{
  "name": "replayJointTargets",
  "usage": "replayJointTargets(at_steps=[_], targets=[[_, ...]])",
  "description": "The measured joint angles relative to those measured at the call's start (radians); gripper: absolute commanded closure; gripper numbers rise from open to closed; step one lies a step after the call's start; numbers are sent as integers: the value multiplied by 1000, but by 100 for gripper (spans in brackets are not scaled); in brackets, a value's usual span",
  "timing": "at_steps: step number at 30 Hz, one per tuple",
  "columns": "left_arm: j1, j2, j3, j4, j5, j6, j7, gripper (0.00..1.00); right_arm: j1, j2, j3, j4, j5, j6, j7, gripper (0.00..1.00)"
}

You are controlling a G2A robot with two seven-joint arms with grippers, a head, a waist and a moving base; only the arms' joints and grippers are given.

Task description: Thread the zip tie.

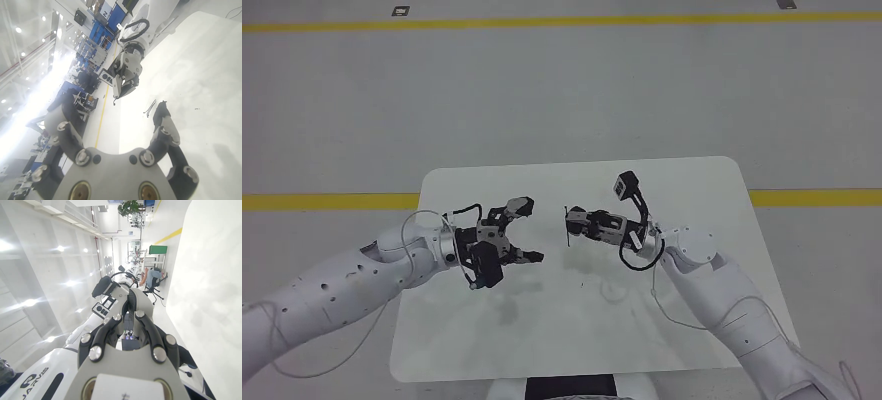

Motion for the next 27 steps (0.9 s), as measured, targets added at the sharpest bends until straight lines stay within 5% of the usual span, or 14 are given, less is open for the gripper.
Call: replayJointTargets(at_steps=[5,10,21,27], targets=[[2,-2,0,-7,0,2,-10,0,-3,-1,0,-5,1,2,-10,100],[14,-15,-4,-16,0,13,-12,0,-17,-6,1,-41,-29,6,-127,100],[53,-33,-49,28,-117,-97,-46,0,-49,-17,9,-80,-131,1,-353,100],[51,-34,-53,33,-97,-96,-59,0,-51,-18,10,-81,-127,3,-357,100]])
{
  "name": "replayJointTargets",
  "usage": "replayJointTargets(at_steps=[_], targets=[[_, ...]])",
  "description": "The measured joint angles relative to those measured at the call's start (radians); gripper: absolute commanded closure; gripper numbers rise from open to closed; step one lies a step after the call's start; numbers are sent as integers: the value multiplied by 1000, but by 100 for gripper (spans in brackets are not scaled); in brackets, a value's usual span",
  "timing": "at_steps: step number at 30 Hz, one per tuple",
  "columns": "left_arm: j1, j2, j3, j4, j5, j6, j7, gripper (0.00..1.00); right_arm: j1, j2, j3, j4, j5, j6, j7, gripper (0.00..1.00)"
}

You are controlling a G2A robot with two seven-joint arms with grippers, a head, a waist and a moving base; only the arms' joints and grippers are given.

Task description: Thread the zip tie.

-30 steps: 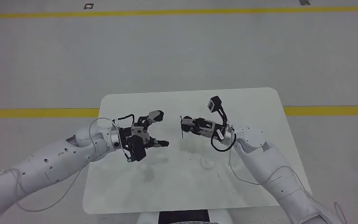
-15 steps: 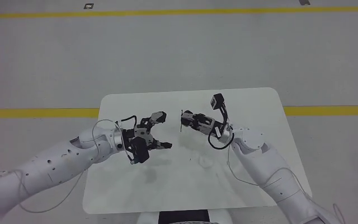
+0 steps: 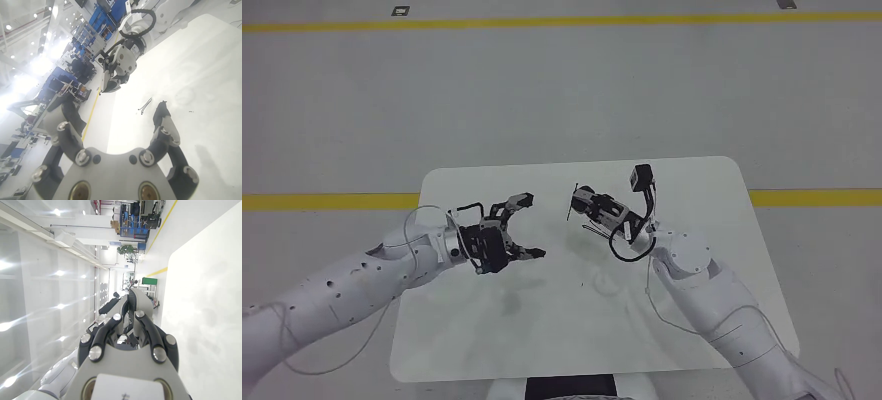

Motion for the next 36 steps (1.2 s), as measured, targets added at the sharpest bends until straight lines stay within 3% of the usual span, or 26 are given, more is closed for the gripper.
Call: replayJointTargets(at_steps=[3,5,7,11,13,16,20,30,36], targets=[[2,0,0,-1,-3,-2,-2,0,0,1,0,-4,-11,-2,-8,100],[14,-4,-4,-7,-36,-24,-3,0,-7,1,-1,-25,-73,-20,-39,100],[24,-7,-12,4,-114,-85,10,0,-12,2,0,-42,-135,-40,-64,100],[30,-13,-41,41,-302,-257,-7,0,-14,0,-2,-67,-252,-66,-118,100],[41,-14,-47,48,-368,-292,17,0,-11,-1,-6,-76,-303,-73,-143,100],[51,-14,-32,47,-447,-284,25,0,-8,-5,-16,-89,-386,-88,-189,100],[34,-15,35,21,-561,-283,-10,0,-11,-12,-31,-92,-433,-102,-237,100],[43,-18,39,17,-581,-283,-27,0,-16,-13,-32,-97,-437,-103,-244,100],[72,-38,54,-53,-874,-283,-142,0,-30,-18,-33,-120,-515,-128,-297,100]])
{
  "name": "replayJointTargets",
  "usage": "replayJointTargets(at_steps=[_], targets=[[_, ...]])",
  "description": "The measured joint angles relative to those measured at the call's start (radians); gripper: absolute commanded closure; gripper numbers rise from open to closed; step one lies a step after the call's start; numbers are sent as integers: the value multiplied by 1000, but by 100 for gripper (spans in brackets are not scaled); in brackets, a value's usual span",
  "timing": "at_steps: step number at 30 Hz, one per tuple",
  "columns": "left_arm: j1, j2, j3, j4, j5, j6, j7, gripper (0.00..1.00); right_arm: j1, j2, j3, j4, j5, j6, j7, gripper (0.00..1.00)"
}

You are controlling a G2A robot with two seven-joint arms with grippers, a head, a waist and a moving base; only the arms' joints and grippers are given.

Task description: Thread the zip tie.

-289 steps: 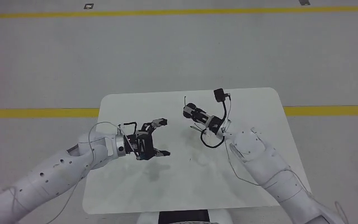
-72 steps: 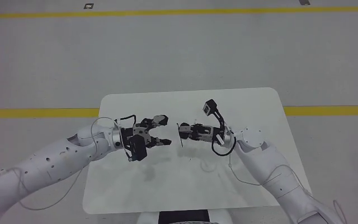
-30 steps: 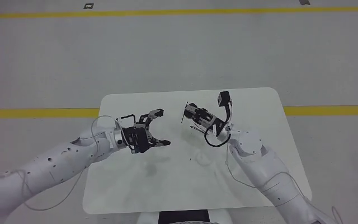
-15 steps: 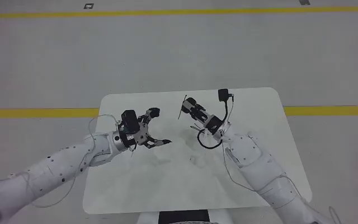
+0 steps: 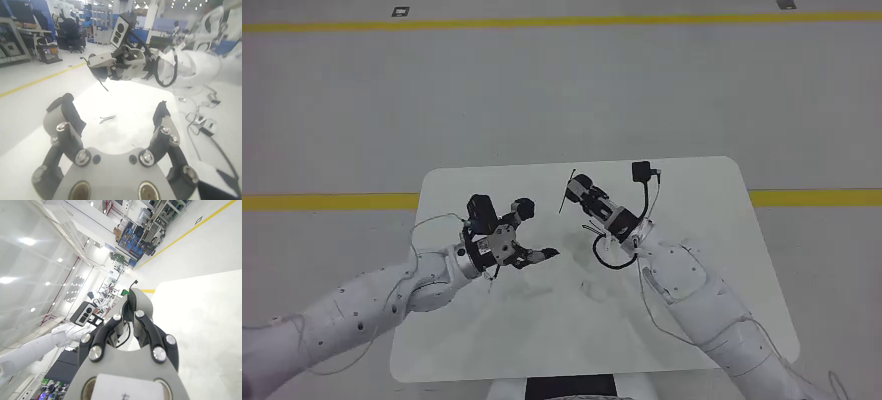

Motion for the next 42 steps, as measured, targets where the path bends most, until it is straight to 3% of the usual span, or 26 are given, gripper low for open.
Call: replayJointTargets(at_steps=[5,8,17,25,31,42], targets=[[13,-20,0,-33,-175,0,13,0,0,-7,-9,-5,-65,-18,-49,100],[17,-30,0,-37,-234,0,30,0,3,-13,-17,2,-77,-10,-69,100],[26,-45,0,-50,-352,0,54,0,-4,-24,-11,17,-56,-28,-92,100],[28,-46,-2,-52,-354,0,51,0,-6,-25,-9,17,-53,-28,-89,100],[68,-50,-39,-79,-523,0,-6,0,-33,-26,16,6,-86,-36,-138,100],[140,-48,-157,-114,-770,0,-207,0,-43,-35,31,16,-92,-44,-159,100]])
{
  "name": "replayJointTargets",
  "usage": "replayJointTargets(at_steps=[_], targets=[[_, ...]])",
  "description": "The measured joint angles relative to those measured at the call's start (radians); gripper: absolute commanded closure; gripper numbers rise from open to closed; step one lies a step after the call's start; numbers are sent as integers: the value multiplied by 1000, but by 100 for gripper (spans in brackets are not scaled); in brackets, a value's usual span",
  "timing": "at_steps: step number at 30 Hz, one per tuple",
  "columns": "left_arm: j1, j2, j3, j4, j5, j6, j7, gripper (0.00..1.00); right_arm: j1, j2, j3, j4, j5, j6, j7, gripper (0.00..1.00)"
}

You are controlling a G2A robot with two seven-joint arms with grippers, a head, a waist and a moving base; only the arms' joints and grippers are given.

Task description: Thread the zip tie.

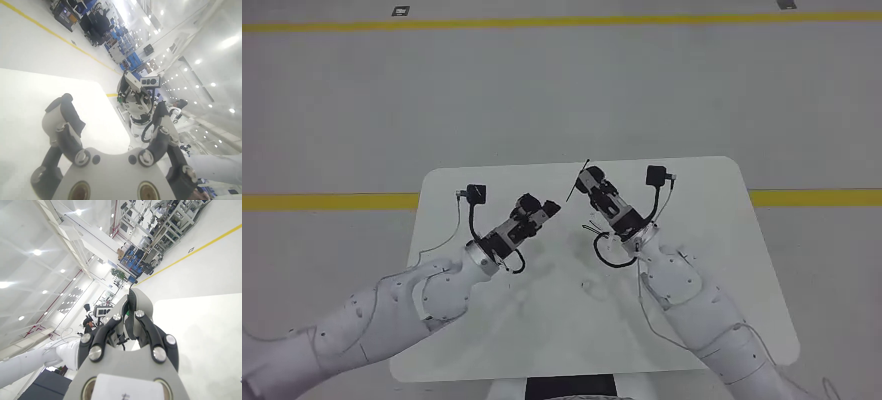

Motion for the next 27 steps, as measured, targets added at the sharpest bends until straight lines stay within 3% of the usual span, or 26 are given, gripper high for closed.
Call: replayJointTargets(at_steps=[4,7,14,16,23,27], targets=[[36,-4,-70,-8,-85,0,-117,0,1,-3,3,6,3,14,10,100],[69,-9,-133,3,-144,0,-238,0,-2,-6,4,9,22,23,22,100],[156,-48,-309,22,-254,0,-523,0,1,-12,5,22,44,38,51,100],[163,-51,-330,19,-260,0,-575,0,1,-12,6,22,43,40,51,100],[163,-52,-322,22,-255,3,-547,0,1,-12,6,21,44,39,50,100],[176,-66,-319,37,-239,23,-495,0,-14,-17,5,8,51,57,24,100]])
